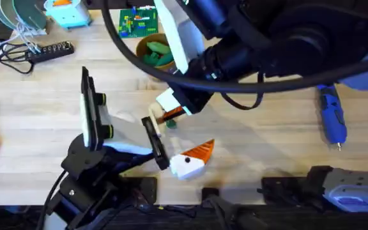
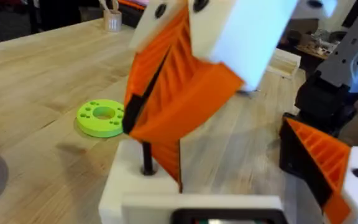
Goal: Pick up the gripper from the table and insert it into the empty holder that is missing its gripper. Then pick up a screw, insert it into the mounting hole, and use the screwdriver to tighten it. Finally, clean up the table by picking up the vegetable and placing it into the bucket.
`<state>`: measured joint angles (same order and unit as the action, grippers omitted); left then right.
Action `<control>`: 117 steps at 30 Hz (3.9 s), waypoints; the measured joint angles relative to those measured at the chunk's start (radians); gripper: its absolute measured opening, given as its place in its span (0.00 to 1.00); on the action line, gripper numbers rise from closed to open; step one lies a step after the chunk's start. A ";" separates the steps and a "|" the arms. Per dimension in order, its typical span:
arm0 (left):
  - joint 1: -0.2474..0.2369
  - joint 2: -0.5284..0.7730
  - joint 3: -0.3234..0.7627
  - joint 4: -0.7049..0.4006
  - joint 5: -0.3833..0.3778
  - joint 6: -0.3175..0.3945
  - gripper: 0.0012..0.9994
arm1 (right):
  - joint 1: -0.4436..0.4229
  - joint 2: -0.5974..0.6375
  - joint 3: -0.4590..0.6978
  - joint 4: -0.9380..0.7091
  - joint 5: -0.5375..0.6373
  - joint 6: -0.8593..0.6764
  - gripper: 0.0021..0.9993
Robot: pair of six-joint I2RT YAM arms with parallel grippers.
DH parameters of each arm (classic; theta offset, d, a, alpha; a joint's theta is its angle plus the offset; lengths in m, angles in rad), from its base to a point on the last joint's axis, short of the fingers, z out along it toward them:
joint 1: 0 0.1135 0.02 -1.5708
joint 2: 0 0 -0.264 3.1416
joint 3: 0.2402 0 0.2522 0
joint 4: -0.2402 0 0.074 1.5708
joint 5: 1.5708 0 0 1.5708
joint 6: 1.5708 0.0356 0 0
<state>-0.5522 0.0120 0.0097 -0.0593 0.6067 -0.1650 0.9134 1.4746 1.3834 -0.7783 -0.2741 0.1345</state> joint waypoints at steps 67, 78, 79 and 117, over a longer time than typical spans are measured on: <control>0.000 0.000 0.000 0.000 0.000 0.008 0.99 | 0.019 0.041 0.114 -0.114 0.057 0.001 0.00; 0.000 0.000 0.000 0.000 0.000 0.008 0.99 | 0.019 0.061 0.114 -0.117 0.056 0.015 0.00; 0.000 0.000 0.000 0.001 0.000 0.008 0.99 | 0.019 0.065 0.114 -0.117 0.056 0.016 0.00; 0.000 0.000 0.000 0.001 0.000 0.008 0.99 | -0.220 -0.343 0.089 -0.474 0.116 0.001 0.99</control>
<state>-0.5522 0.0120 0.0097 -0.0586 0.6071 -0.1574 0.6933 1.1320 1.4725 -1.2522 -0.1582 0.1355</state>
